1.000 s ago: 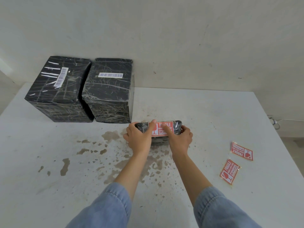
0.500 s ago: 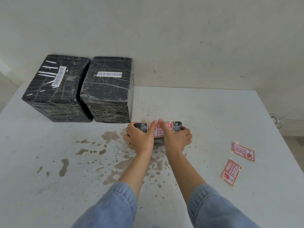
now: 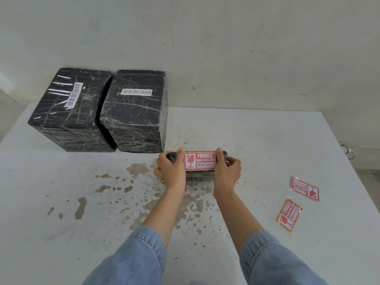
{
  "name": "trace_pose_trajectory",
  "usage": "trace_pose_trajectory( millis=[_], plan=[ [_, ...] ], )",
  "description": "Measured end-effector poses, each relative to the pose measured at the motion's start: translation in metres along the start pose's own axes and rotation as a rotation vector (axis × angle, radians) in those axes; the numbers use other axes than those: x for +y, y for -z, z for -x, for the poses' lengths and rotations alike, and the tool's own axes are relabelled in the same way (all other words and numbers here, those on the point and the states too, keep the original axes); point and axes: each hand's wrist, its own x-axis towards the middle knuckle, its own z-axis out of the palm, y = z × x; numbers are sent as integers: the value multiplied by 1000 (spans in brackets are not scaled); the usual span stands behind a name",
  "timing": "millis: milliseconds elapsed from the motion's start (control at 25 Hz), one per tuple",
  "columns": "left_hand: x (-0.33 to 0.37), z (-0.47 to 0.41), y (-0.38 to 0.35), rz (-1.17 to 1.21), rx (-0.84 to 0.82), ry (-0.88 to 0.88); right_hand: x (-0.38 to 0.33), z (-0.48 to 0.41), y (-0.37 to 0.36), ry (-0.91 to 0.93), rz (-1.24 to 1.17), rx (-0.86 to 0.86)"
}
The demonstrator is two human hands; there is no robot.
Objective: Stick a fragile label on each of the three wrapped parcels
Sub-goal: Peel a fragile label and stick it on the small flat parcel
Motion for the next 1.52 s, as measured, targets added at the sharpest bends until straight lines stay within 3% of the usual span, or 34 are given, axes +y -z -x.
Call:
trace_pose_trajectory(
  millis=[160, 240, 400, 480, 720, 1040, 1160, 1240, 1320, 1400, 1440, 1520],
  plan=[
    [-1, -1, 5, 55, -62, -7, -3, 1, 1, -8, 12, -14],
    [-3, -4, 9, 61, -108, -27, -9, 2, 4, 88, 115, -3],
    [-10, -13, 13, 14, -169, -57, -13, 6, 7, 853, 518, 14],
    [-9, -14, 13, 7, -170, -59, -6, 7, 2, 1082, 628, -41],
    [-10, -9, 18, -21, -170, -116, -11, 2, 5, 950, 742, -273],
    [-8, -7, 14, -45, -138, -108, -9, -5, 20, 915, 620, -257],
    [-7, -5, 13, -56, -125, -119, -8, -9, 28, 820, 544, -277],
    [-7, -4, 16, -163, -59, -242, -6, -10, 31, 758, 519, -287],
    [-6, -5, 19, -342, 24, -555, -4, -8, 30, 727, 487, -283],
    [-4, -4, 17, -517, -31, -897, -3, -5, 28, 713, 451, -273],
    [-4, -4, 14, -572, -79, -992, -2, -4, 27, 709, 435, -271],
    [-3, -6, 12, -560, -143, -976, -1, -4, 26, 703, 418, -274]
  ],
)
